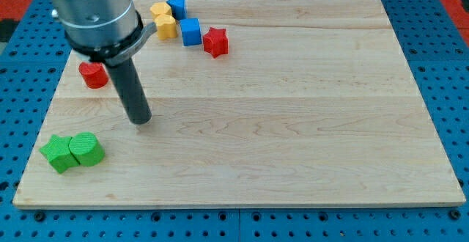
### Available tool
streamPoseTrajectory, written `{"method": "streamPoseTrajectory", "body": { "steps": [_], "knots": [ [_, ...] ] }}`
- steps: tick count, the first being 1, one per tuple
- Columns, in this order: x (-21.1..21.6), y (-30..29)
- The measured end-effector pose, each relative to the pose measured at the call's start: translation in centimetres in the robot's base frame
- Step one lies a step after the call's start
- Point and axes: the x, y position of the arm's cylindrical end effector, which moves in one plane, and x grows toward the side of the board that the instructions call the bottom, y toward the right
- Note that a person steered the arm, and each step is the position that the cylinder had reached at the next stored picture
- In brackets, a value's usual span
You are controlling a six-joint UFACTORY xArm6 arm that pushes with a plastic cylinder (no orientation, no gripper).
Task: Move the red star to the horizontal right side of the red circle
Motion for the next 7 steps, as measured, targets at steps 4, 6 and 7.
{"method": "streamPoseTrajectory", "body": {
  "steps": [4,6,7],
  "knots": [
    [-2.44,-0.56],
    [-2.44,-0.05],
    [-2.44,-0.05]
  ]
}}
